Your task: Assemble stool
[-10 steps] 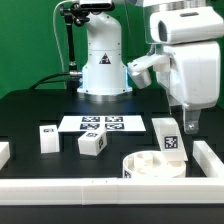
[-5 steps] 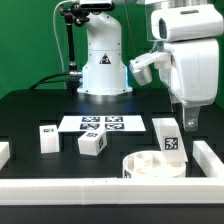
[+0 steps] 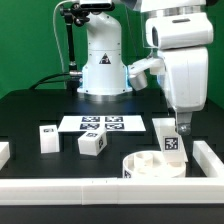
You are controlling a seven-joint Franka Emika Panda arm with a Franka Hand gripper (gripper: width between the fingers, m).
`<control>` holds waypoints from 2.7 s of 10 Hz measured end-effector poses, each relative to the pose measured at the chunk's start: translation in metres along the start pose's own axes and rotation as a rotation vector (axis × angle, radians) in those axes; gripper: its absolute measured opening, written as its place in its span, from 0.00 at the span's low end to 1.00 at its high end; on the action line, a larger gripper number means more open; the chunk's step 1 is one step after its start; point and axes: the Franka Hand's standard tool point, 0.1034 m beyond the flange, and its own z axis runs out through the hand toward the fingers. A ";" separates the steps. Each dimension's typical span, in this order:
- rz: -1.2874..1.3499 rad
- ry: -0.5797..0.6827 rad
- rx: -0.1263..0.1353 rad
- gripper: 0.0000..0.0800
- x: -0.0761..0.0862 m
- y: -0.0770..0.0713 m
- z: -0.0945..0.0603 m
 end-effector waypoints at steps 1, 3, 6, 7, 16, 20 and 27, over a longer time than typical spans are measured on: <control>0.003 0.000 0.004 0.81 -0.002 -0.001 0.003; 0.006 0.000 0.010 0.81 -0.004 -0.003 0.006; 0.006 0.000 0.011 0.69 -0.004 -0.003 0.007; 0.006 0.000 0.011 0.46 -0.004 -0.003 0.007; 0.611 0.016 0.014 0.42 0.000 -0.004 0.008; 0.917 0.023 0.008 0.43 0.007 -0.005 0.010; 1.435 0.064 0.033 0.43 0.023 -0.004 0.011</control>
Offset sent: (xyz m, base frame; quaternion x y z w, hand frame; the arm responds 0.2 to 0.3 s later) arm 0.0016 0.0012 -0.0006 -0.0041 0.0023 0.0054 1.0000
